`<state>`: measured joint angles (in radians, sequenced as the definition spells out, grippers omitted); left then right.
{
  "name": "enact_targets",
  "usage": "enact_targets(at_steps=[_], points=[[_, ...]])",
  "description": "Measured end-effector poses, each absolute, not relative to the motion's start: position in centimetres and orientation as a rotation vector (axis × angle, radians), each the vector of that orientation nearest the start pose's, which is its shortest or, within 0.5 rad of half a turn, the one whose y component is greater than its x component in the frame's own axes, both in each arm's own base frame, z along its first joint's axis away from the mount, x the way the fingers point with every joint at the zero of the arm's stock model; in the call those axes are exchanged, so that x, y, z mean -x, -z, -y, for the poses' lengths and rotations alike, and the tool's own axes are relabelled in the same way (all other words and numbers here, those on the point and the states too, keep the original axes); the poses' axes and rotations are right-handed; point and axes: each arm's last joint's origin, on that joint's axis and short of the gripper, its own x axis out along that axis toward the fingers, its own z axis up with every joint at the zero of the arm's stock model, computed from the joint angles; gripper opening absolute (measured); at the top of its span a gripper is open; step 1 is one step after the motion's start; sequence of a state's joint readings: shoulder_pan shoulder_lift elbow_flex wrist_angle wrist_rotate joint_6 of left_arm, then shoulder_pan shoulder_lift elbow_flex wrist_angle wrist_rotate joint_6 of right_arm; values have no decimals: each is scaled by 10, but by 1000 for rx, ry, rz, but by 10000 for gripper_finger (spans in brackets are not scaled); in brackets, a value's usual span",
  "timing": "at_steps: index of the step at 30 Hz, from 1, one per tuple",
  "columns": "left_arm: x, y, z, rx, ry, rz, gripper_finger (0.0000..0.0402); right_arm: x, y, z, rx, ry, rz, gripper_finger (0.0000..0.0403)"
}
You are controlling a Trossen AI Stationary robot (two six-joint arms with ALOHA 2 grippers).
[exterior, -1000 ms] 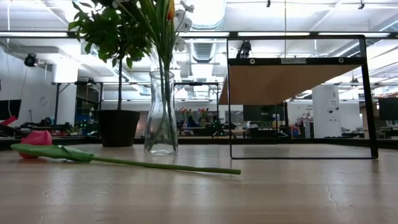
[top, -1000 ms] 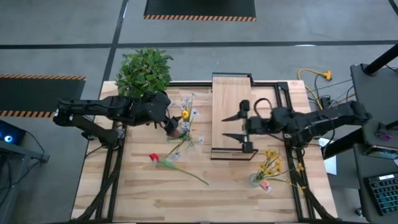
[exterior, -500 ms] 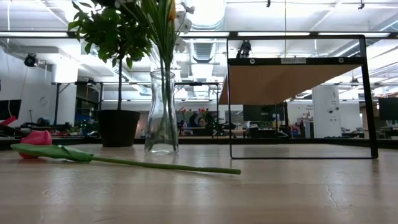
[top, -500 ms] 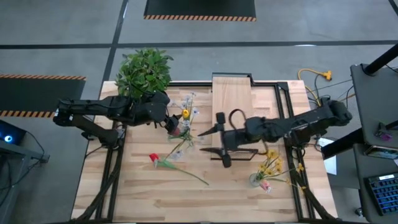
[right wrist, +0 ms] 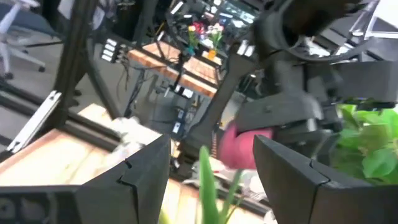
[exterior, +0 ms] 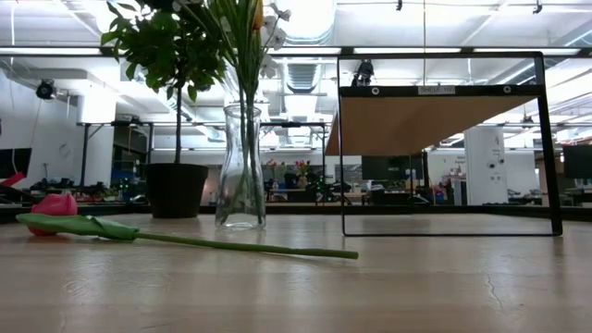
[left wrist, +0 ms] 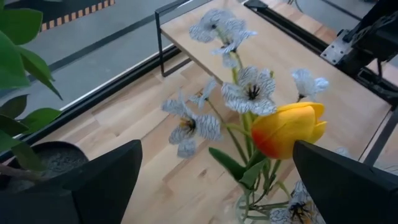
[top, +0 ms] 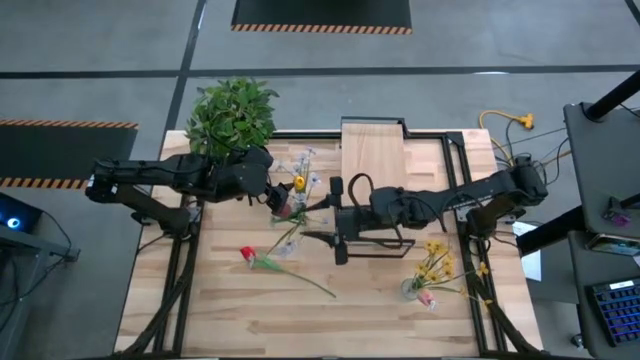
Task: Pick and place flowers into a vace then onto a shelf
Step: Adjust the maroon tulip in the left transparent glass vase
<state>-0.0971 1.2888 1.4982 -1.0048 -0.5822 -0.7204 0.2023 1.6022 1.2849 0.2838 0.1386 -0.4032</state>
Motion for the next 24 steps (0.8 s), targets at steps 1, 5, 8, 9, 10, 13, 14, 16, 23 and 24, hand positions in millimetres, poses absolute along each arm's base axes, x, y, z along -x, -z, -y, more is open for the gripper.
enact_targets(at_steps=[1,5,8,9,10,13,14,16,23,24], points=[[-239,-401,7,409,-697,-543,400,-370,-346,-70,404,-63,-17,219],[-241,-404,8,423,-686,-518,400,-376,-339,-64,404,-51,-42,219],[-241,-404,8,424,-685,-516,400,-381,-336,-60,406,-40,-60,219],[-241,-404,8,423,-686,-517,400,-381,-336,-59,407,-37,-63,219],[-241,-404,8,423,-686,-517,400,-381,-336,-58,407,-33,-61,219],[-242,-404,8,427,-683,-510,400,-382,-336,-54,405,-18,-62,219],[-242,-404,8,430,-681,-504,400,-382,-336,-52,405,-11,-64,219],[-242,-405,8,433,-678,-498,400,-382,-336,-49,399,-1,-66,219],[-245,-404,8,444,-670,-474,400,-382,-336,-48,375,4,-66,219],[-246,-404,8,445,-669,-470,400,-382,-336,-48,375,5,-66,219]])
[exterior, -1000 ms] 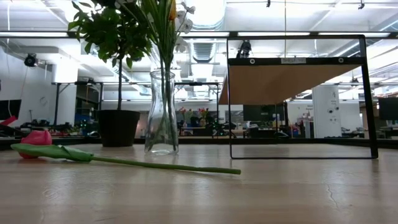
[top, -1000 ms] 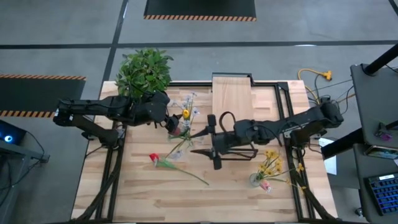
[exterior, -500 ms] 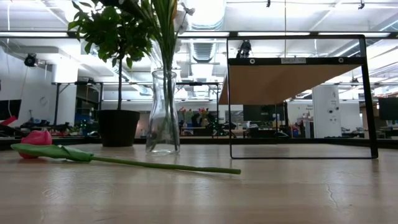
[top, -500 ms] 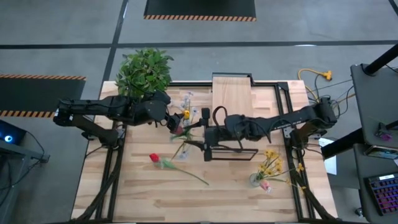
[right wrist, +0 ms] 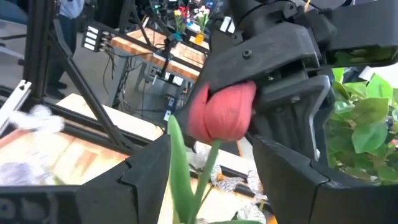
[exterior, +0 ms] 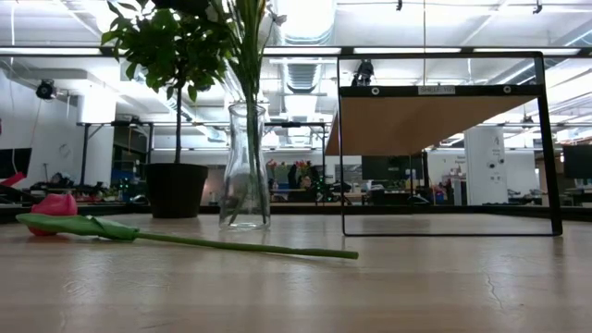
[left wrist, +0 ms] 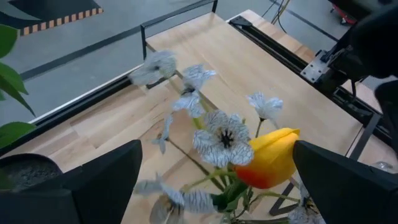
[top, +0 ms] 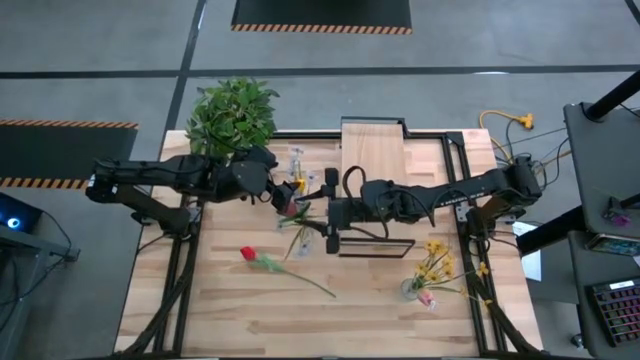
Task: Pick and place flowers into a vace then onto a shelf
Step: Adjust the maroon tulip in the left transparent glass vase
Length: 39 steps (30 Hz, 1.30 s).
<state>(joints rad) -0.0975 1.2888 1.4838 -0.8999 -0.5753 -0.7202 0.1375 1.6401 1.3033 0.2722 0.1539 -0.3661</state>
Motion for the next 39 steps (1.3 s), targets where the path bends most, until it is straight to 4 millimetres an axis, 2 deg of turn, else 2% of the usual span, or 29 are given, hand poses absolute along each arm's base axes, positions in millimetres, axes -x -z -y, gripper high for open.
enact_targets(at_steps=[5,9,24,39], points=[[-247,-402,8,447,-668,-466,400,-382,-336,-48,354,10,-68,211],[-248,-403,8,451,-664,-453,400,-382,-336,-48,350,8,-72,185],[-248,-403,8,449,-663,-454,400,-382,-335,-48,360,6,-81,18],[-240,-408,8,393,-638,-453,400,-380,-324,-48,360,-9,-188,9]])
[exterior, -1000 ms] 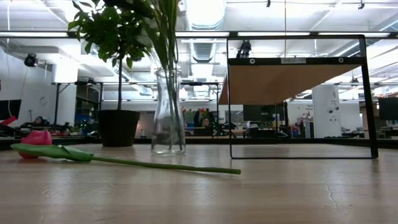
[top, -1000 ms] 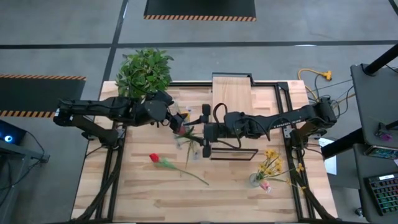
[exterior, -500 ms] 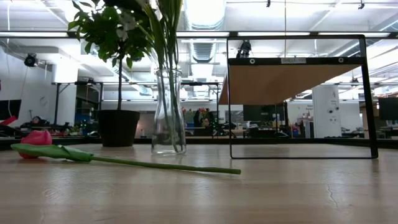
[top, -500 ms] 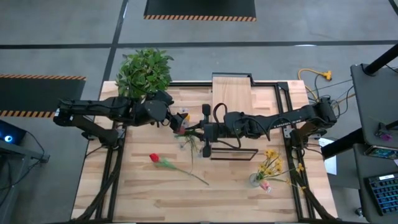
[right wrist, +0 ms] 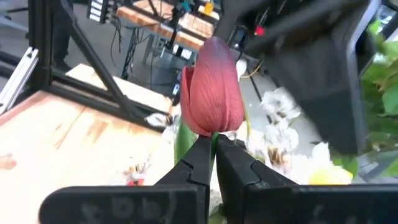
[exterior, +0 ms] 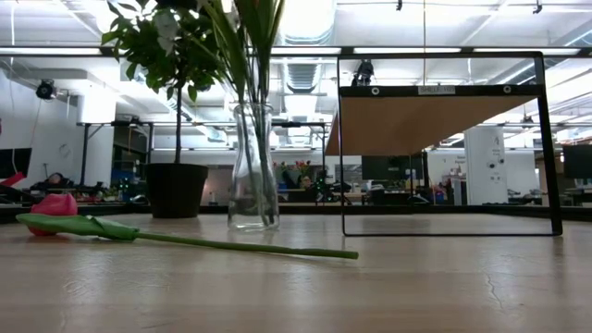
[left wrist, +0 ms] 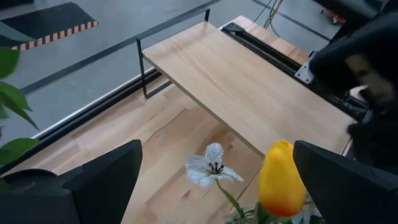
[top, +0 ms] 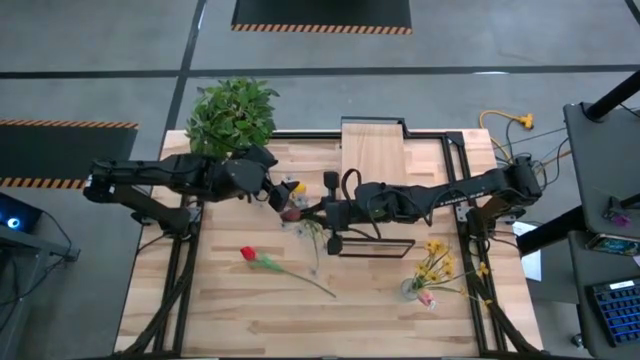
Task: Pick and place flowers into a vace then onto a shelf
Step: Adjust the maroon tulip in the left transparent glass vase, then put the red flower into the left transparent glass vase
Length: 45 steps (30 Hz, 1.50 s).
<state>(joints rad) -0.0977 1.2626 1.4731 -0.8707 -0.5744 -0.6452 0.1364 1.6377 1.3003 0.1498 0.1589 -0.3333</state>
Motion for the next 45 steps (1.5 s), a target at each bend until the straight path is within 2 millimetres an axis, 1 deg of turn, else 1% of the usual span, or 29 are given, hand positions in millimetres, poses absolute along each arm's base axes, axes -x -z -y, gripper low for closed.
enact_targets(at_steps=[8,13,16,18,22,24,27,29,34,38,41,45], points=[[-228,-417,7,397,-626,-421,400,-380,-323,-48,350,-10,-200,9],[-227,-417,6,396,-626,-422,400,-380,-323,-48,322,-7,-194,18],[-226,-417,6,393,-628,-428,400,-380,-323,-48,318,-6,-199,44],[-226,-416,6,390,-630,-437,400,-380,-322,-48,316,-7,-209,70],[-225,-416,6,386,-632,-445,400,-379,-322,-47,301,-6,-222,134],[-225,-416,6,386,-632,-445,400,-377,-324,-46,291,28,-226,167],[-225,-416,6,378,-630,-447,400,-368,-333,-43,273,116,-236,209],[-225,-415,6,376,-629,-448,400,-360,-340,-41,263,133,-246,230],[-224,-416,6,362,-625,-450,400,-344,-354,-39,234,131,-251,263],[-223,-417,6,344,-619,-453,400,-329,-365,-38,215,130,-259,271],[-219,-419,6,332,-588,-457,400,-320,-367,-37,191,132,-271,268],[-212,-424,6,300,-562,-445,400,-307,-364,-35,175,134,-274,260]])
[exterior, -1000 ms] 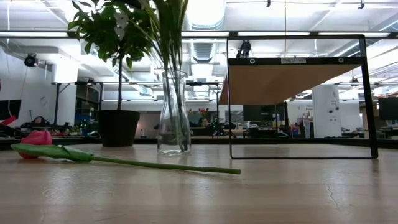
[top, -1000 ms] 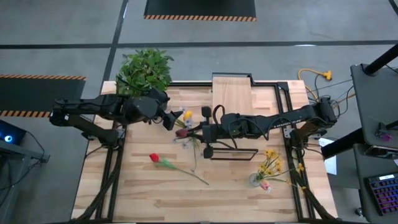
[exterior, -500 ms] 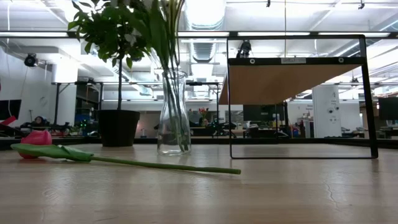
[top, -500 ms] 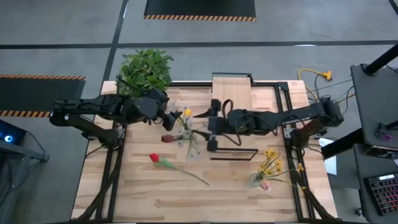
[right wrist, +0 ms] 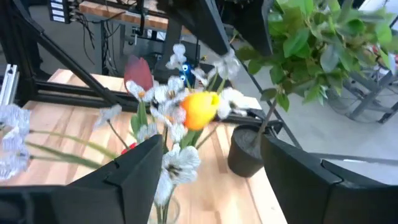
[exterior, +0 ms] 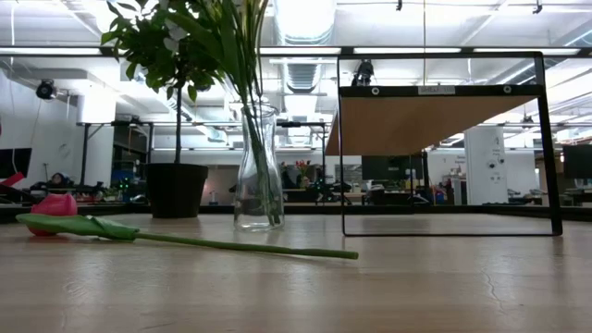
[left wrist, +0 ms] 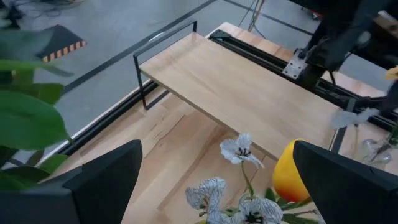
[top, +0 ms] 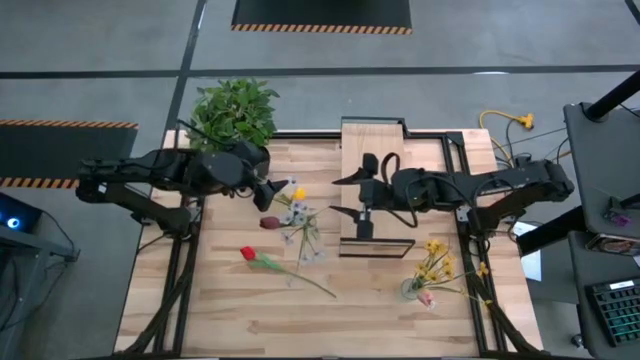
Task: Pick and place flowers into a vace then onto a shelf
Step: Put the red flower into the left transparent glass vase
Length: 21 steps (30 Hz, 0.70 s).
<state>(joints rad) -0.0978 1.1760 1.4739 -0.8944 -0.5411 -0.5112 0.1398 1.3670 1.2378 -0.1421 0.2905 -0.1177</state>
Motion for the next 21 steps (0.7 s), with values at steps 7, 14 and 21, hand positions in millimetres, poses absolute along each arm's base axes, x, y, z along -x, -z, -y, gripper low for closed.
enact_targets(at_steps=[7,14,21], points=[[-187,-436,10,288,-409,-443,400,-277,-350,-31,112,140,-263,247],[-153,-440,23,377,-278,-479,400,-235,-329,-25,108,145,-187,239],[-122,-431,30,572,-300,-604,400,-196,-311,-20,121,147,-131,238]])
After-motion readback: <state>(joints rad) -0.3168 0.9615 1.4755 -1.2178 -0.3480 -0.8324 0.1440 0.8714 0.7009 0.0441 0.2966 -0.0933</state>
